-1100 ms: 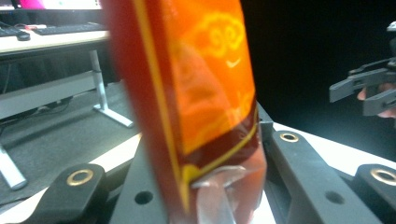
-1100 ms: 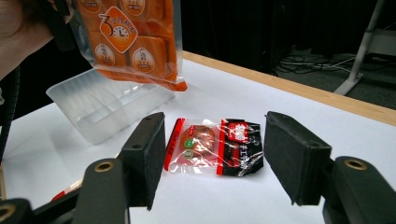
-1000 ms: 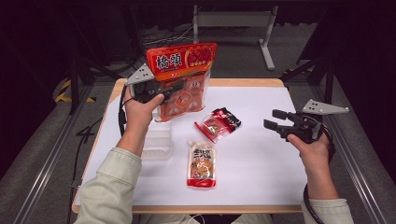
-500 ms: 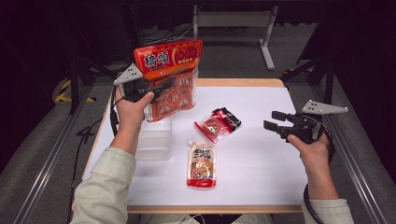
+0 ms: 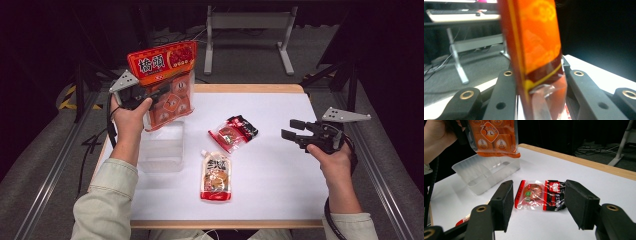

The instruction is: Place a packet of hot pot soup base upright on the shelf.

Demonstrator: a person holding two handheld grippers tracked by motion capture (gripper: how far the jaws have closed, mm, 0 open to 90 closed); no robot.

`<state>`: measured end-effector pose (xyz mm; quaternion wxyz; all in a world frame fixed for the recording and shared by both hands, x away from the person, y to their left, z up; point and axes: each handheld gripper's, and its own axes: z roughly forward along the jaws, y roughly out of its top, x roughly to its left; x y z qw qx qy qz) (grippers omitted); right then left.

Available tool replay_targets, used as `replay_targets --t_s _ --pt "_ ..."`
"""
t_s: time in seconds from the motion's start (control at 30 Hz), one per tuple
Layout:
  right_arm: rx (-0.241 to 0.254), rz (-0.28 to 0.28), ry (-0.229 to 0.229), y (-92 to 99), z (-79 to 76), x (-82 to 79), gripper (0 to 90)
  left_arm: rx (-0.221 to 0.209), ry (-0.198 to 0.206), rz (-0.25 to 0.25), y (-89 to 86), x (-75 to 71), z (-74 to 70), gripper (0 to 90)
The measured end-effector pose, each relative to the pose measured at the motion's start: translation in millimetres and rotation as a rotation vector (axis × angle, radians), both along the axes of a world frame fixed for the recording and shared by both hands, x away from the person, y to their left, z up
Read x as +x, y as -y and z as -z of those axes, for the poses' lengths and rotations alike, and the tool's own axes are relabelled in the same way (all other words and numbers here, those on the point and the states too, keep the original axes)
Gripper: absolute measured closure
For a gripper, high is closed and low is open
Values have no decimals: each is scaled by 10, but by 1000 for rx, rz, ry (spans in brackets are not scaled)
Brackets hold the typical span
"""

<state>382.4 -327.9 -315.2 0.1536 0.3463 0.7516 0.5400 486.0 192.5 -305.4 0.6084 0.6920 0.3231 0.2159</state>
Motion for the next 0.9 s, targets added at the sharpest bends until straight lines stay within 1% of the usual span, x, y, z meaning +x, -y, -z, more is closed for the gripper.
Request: replay_targets --t_s 0.03,0.13,0.27,0.3,0.33,0.37,0.4,0.43,0.47,0.57,0.7,0.73,0.83,0.9 --pt "3 -1 -4 -2 1 0 413 -2 -8 -9 -12 6 11 713" --pt "8 -2 -14 0 6 4 409 8 -8 -38 -50 24 38 714" --pt "8 -3 -16 1 11 6 408 10 -10 -56 -83 30 65 713" --pt "9 -3 -16 0 12 6 408 7 -15 -70 -84 27 74 713" --pt "10 -4 -18 -2 14 7 405 7 -15 -70 -84 27 74 713" --pt "15 -6 -23 -7 16 8 404 14 -24 -95 -96 34 99 714" --pt "14 -9 -25 -10 18 9 404 12 -22 -102 -109 40 107 713" --pt "12 -8 -24 -13 20 10 404 4 -29 -104 -124 40 114 713" --pt "10 -10 -23 -15 22 12 403 -9 -27 -109 -141 42 127 713" --pt "13 -11 -25 -20 26 14 402 -20 -31 -112 -171 41 153 713" --pt "12 -16 -30 -34 33 15 400 -5 -31 -113 -163 25 168 713" --pt "13 -17 -30 -36 31 14 400 2 -40 -109 -159 23 174 713" --pt "14 -17 -30 -37 31 14 398 34 -51 -118 -144 24 211 713" --pt "12 -18 -31 -39 35 16 397 22 -60 -118 -145 29 253 713"
